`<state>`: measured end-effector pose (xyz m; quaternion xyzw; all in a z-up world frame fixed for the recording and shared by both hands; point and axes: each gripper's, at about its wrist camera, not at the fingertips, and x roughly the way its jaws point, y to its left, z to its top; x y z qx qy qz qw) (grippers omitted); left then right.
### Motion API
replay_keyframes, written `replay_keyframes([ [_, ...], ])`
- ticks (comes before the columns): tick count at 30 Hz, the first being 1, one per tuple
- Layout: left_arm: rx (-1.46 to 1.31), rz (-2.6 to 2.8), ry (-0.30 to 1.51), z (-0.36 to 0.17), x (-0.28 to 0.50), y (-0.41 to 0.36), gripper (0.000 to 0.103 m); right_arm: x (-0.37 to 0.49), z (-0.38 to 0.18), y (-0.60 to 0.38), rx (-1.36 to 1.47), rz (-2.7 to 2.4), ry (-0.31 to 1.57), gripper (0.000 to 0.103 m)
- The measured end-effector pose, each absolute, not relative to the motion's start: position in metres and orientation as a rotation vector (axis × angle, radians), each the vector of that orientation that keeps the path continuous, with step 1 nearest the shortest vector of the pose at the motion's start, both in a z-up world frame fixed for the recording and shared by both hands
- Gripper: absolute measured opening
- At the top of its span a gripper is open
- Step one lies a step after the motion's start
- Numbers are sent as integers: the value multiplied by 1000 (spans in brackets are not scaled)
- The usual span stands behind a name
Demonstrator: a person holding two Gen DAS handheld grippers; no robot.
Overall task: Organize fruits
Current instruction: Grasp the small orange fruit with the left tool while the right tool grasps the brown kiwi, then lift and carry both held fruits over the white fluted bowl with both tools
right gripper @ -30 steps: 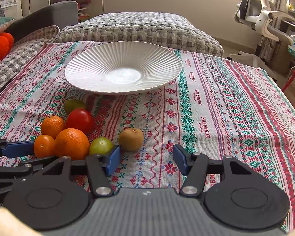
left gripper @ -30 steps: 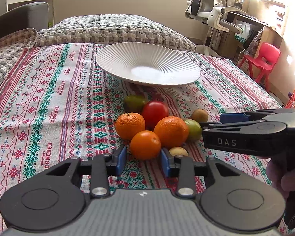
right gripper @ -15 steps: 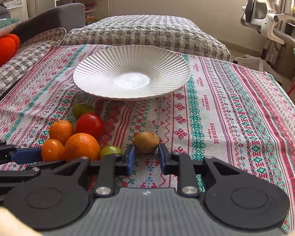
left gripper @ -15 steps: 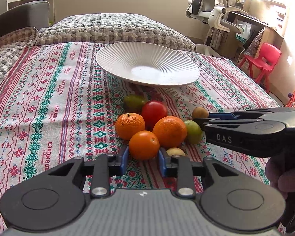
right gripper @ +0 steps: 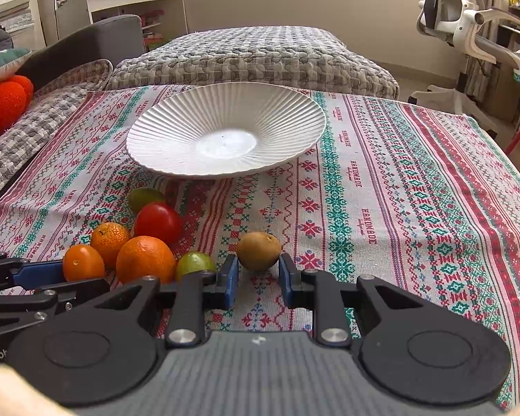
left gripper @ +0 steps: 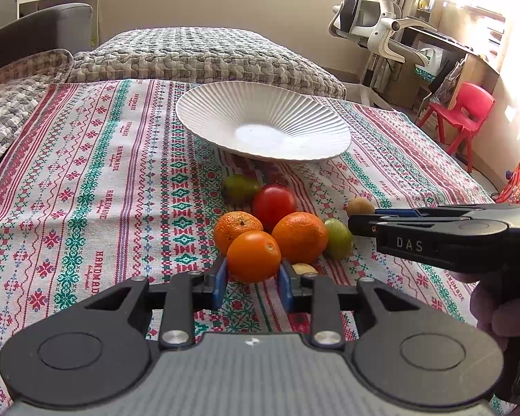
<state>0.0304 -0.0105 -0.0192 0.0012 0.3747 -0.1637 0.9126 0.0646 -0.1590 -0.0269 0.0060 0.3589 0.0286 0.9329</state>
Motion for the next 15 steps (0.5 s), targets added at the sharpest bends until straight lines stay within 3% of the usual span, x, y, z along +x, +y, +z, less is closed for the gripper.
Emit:
replay_keyframes([
  [13,-3,-344,766,-10,23,-9,22,61,-21,-163,30,79,732,20],
  [15,-6,-343,769,-11,23,-8,22,62,-23,-164,40,85,739,28],
])
